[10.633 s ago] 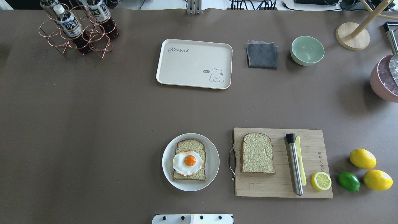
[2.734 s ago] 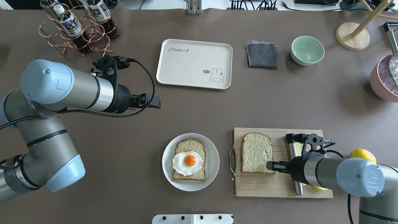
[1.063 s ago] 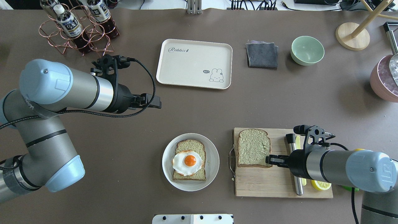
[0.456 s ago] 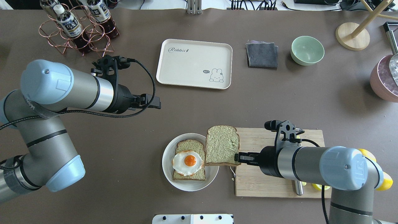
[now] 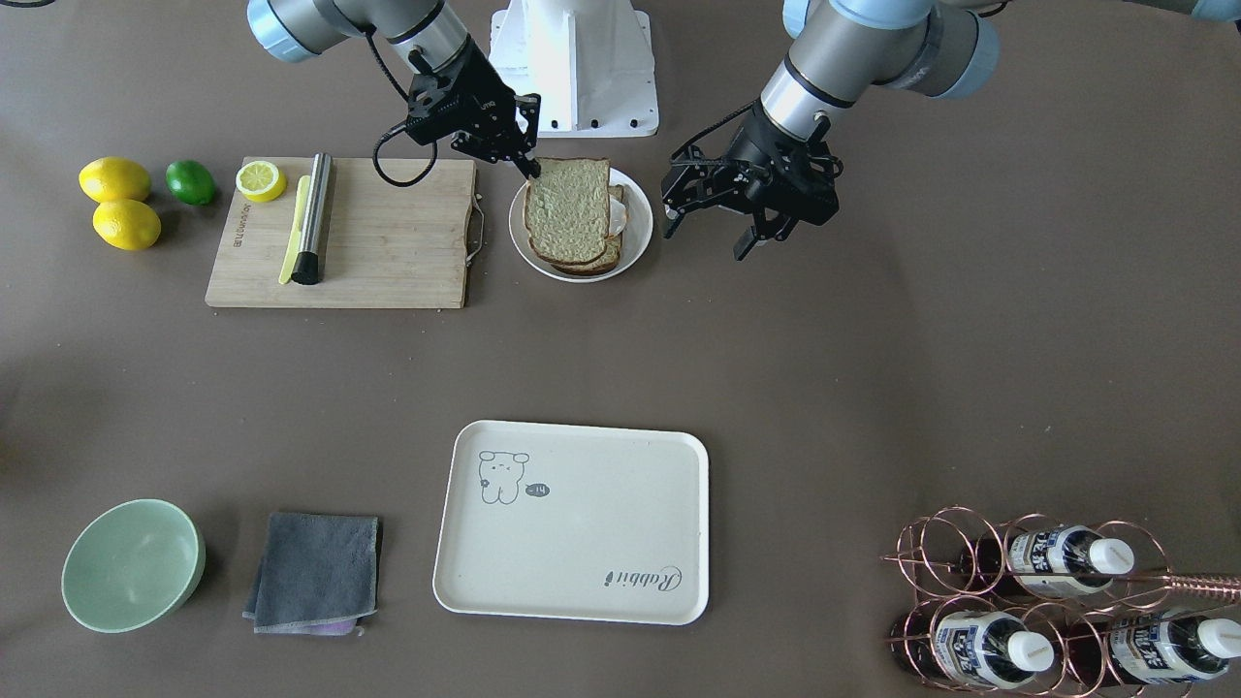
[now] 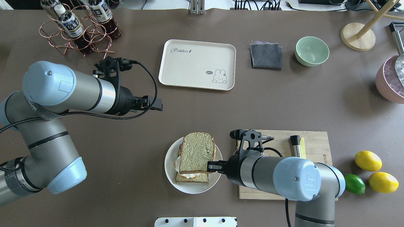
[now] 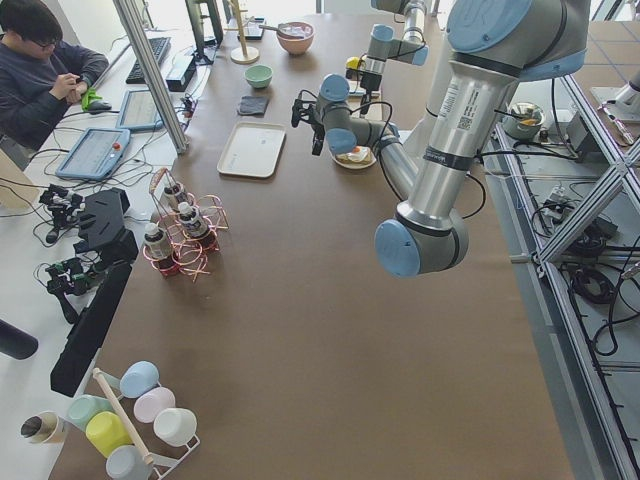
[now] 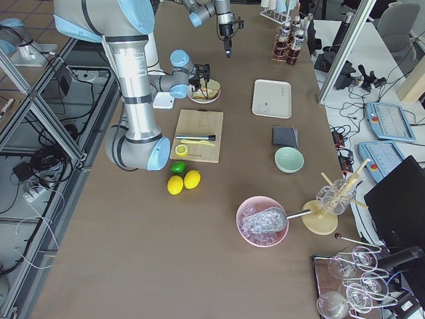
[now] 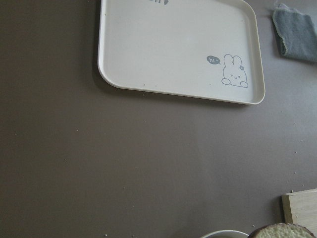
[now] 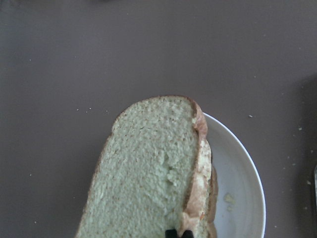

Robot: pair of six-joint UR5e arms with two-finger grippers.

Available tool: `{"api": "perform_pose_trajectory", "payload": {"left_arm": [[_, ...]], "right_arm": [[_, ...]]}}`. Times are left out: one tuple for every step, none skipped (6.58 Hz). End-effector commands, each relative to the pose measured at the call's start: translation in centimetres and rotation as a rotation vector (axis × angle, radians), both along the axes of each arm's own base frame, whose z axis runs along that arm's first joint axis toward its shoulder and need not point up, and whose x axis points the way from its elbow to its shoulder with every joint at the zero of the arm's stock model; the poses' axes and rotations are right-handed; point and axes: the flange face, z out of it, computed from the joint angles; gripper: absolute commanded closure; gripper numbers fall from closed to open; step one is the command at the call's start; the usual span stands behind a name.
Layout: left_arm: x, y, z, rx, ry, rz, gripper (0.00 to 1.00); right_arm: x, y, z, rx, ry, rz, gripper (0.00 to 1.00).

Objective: Make sandwich and place on tray
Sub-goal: 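Carry the bread slice with the right gripper and lay it on the egg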

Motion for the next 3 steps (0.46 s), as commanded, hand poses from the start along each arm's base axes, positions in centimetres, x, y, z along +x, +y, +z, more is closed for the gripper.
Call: {"api": "perform_pose_trajectory", "payload": {"left_arm": [[0.2,0.0,0.0,0.001,-0.001,0.003,0.02],[0.2,-0.1,0.0,0.002,-0.002,0.001,0.02],[0.2,-0.1,0.0,0.001,-0.003,0.001,0.02]], "right_arm": [[-2.8,1.3,-0.2,0.046,0.025,-0.005,1.0],[-3.5,1.8,0.2,0.045,0.036,-0.013,1.0],[-3.7,2.5,0.3,0.051,0.039,-0.015,1.0]]}}
